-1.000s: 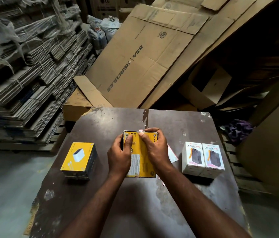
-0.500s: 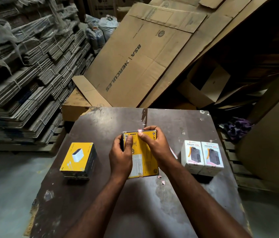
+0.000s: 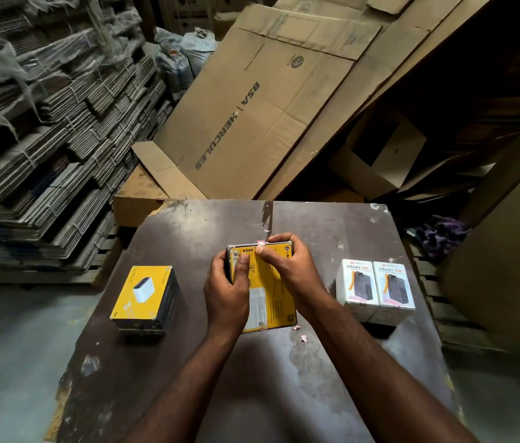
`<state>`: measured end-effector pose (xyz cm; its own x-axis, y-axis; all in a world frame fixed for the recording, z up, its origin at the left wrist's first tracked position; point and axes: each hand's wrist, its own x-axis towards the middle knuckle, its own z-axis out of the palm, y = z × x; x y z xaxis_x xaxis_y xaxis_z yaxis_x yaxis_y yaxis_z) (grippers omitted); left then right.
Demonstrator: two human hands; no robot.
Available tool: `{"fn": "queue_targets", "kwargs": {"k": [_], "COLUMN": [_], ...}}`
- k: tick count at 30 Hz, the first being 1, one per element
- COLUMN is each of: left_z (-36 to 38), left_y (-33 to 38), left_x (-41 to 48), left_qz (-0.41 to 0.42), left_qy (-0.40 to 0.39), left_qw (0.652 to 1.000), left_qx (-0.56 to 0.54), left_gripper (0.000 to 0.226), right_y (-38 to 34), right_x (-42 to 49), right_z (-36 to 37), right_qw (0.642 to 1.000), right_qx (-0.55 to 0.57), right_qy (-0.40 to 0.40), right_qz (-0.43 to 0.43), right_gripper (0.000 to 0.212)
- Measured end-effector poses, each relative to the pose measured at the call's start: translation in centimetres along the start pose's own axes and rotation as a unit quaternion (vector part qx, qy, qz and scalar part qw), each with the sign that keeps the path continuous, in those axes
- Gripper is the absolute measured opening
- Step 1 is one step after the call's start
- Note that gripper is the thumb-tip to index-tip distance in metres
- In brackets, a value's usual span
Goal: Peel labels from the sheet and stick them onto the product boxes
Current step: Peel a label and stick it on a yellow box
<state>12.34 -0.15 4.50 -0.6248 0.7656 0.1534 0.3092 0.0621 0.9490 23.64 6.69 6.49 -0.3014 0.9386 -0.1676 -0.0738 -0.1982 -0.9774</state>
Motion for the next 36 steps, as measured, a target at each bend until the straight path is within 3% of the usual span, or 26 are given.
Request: {"fn": "queue_targets", "kwargs": {"k": [8, 13, 24, 27, 32, 36], "left_z": [0.0, 0.2, 0.5, 0.5, 0.1, 0.0], "left_y": [-0.4, -0.8, -1.1, -1.3, -1.5, -1.4], "left_x": [0.1, 0.0, -0.7, -0.9, -0.8, -0.6], "left_qz": [-0.011, 0.0, 0.015, 0.026, 0.031, 0.036], "left_qy": [-0.013, -0.015, -0.004, -0.018, -0.018, -0.022], "left_qw": [1.0, 1.0, 1.0, 1.0, 0.999, 0.999], "left_qx": [-0.01, -0.008, -0.009, -0.002, 0.002, 0.004], "left_gripper": [0.034, 0.016, 0.027, 0.036, 0.033, 0.036], "right_y": [-0.3, -0.2, -0.1, -0.2, -0.8, -0.7], "right_x": [0.0, -0.2, -0.6, -0.5, -0.4, 0.0], "right_z": [0.1, 0.4, 1.3, 1.2, 0.1, 0.1], "right_qw": [0.999, 0.999, 0.988, 0.983, 0.995, 0.997], "right_qx": [0.017, -0.025, -0.071, -0.071, -0.019, -0.023], "right_qy": [-0.018, 0.032, 0.133, 0.17, 0.052, 0.039], "right_qz": [0.022, 0.0, -0.023, 0.009, 0.083, 0.068], "right_gripper": [0.048, 0.037, 0.028, 0.025, 0.043, 0.03]}}
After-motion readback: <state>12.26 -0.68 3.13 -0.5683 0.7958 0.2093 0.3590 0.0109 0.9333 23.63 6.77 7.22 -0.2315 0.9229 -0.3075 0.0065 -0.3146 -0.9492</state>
